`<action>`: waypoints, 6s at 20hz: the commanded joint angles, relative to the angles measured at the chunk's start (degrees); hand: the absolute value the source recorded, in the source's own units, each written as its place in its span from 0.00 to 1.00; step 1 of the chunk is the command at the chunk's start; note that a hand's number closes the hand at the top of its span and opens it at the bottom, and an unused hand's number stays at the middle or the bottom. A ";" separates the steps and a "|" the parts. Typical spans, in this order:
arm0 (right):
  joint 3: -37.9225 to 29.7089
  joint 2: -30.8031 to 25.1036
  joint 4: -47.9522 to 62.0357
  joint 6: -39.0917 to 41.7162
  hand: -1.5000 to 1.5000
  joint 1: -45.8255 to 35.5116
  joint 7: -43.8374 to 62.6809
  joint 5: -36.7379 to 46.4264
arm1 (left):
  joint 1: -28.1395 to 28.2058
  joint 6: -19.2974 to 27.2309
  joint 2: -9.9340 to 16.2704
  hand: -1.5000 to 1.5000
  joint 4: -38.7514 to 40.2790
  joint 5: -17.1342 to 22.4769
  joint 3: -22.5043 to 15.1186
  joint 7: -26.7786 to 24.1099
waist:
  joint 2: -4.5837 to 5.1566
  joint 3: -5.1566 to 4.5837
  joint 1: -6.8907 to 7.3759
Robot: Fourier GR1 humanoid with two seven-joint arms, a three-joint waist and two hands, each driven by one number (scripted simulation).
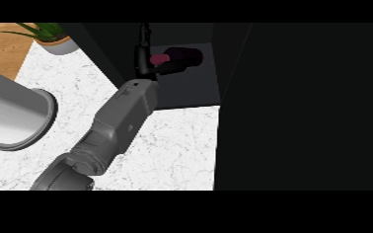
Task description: Pick up the wine, place it into the cabinet and close the cabinet
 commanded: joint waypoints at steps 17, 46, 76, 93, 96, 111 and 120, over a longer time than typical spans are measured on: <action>-1.40 -0.77 -5.49 -0.18 0.00 1.28 3.27 -5.12 | 2.68 -11.18 0.34 0.00 0.04 -1.75 0.05 -1.81 | -0.18 -0.20 0.92; 1.11 -0.13 -5.64 -2.30 0.00 2.03 4.07 -1.08 | 25.20 -0.99 0.03 0.00 -32.44 20.04 -31.23 1.92 | -1.83 -0.12 2.97; 3.01 -0.16 -5.99 -0.49 0.00 5.07 4.80 -3.86 | 60.71 19.30 16.49 0.00 -96.59 5.10 -50.60 13.46 | -1.57 -0.13 4.69; 9.70 0.42 -5.99 3.89 1.00 10.62 7.98 -8.79 | 78.58 4.15 35.97 0.00 -112.88 9.60 -43.09 8.98 | -1.63 -0.20 4.84; 10.49 -0.40 -8.81 4.64 1.00 13.70 11.09 -12.96 | 78.63 3.96 36.92 0.00 -114.24 11.43 -38.99 10.14 | -1.65 -0.14 4.40; 39.68 1.09 -10.14 0.65 1.00 12.18 12.17 2.42 | 87.50 -8.61 44.91 0.00 -115.81 23.62 -18.90 10.74 | -1.92 -0.23 4.41; 52.99 1.02 -1.92 -15.00 1.00 4.58 8.13 12.40 | 89.41 -16.61 45.15 0.00 -110.59 25.21 -13.28 9.54 | -1.78 -0.28 4.35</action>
